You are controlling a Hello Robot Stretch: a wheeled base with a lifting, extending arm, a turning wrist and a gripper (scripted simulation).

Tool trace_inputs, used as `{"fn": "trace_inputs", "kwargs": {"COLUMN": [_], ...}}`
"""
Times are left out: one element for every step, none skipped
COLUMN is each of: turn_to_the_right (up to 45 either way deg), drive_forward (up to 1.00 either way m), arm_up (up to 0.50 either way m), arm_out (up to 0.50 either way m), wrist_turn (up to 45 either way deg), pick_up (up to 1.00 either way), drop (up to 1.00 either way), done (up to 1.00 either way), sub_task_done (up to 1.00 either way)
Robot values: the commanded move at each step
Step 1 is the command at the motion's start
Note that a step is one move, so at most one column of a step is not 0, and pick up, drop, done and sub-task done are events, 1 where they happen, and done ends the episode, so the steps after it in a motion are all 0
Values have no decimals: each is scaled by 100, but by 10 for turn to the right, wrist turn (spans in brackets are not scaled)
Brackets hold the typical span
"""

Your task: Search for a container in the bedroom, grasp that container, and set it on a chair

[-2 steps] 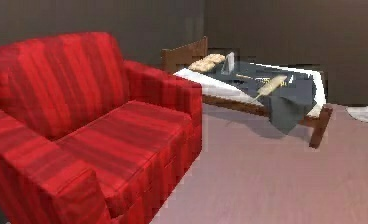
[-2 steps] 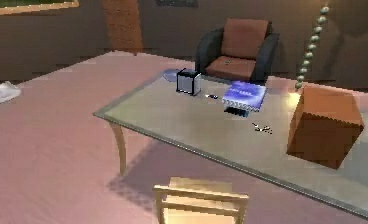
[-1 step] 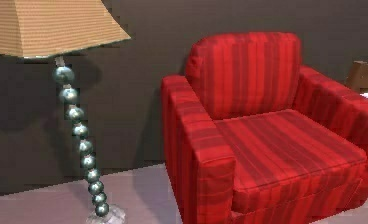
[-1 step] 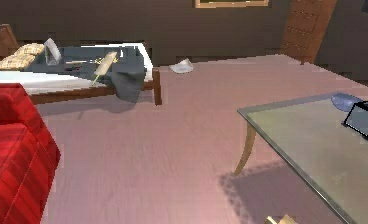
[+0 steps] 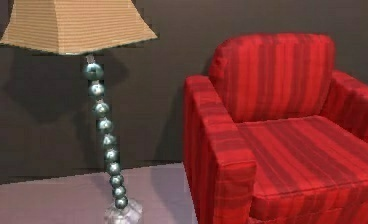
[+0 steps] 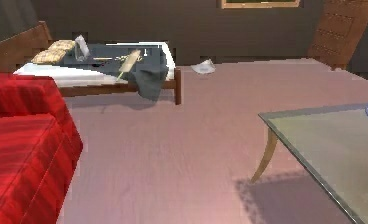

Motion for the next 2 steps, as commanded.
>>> {"fn": "trace_inputs", "kwargs": {"turn_to_the_right": [0, 450], "drive_forward": [5, 0], "arm_up": [0, 0], "arm_out": [0, 0], "wrist_turn": [0, 0], "pick_up": [0, 0], "drop": [0, 0], "done": [0, 0], "sub_task_done": [0, 0]}}
